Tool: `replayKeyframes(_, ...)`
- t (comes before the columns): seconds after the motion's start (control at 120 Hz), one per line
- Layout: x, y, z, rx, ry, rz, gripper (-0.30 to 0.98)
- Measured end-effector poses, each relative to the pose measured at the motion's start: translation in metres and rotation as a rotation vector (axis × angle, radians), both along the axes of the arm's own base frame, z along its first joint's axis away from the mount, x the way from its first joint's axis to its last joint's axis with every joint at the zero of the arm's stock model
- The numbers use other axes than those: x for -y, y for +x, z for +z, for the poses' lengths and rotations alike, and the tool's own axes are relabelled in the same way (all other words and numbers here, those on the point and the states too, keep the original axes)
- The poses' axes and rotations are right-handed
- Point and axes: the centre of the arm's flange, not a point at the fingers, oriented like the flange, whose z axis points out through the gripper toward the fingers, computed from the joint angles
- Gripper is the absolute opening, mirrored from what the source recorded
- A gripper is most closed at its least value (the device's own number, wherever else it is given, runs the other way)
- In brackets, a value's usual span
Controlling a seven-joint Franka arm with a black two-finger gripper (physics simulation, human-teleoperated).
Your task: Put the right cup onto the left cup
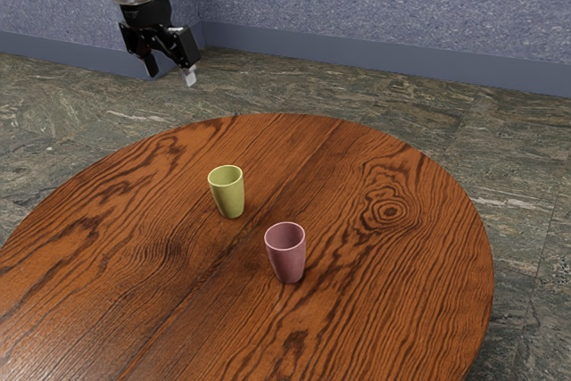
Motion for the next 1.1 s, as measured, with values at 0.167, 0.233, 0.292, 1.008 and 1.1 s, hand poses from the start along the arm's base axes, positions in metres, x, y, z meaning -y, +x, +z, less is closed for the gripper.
replayKeyframes(0.167, 0.001, 0.000, 0.000, -0.001, 0.000, 0.000, 0.69)
replayKeyframes(0.233, 0.001, 0.000, 0.000, -0.001, -0.001, 0.000, 0.69)
replayKeyframes(0.292, 0.001, 0.000, -0.004, -0.009, -0.002, 0.000, 0.69)
replayKeyframes(1.008, 0.091, 0.012, -0.188, -0.151, -0.051, -0.085, 0.69)
replayKeyframes(1.1, 0.095, 0.020, -0.209, -0.160, -0.050, -0.076, 0.69)
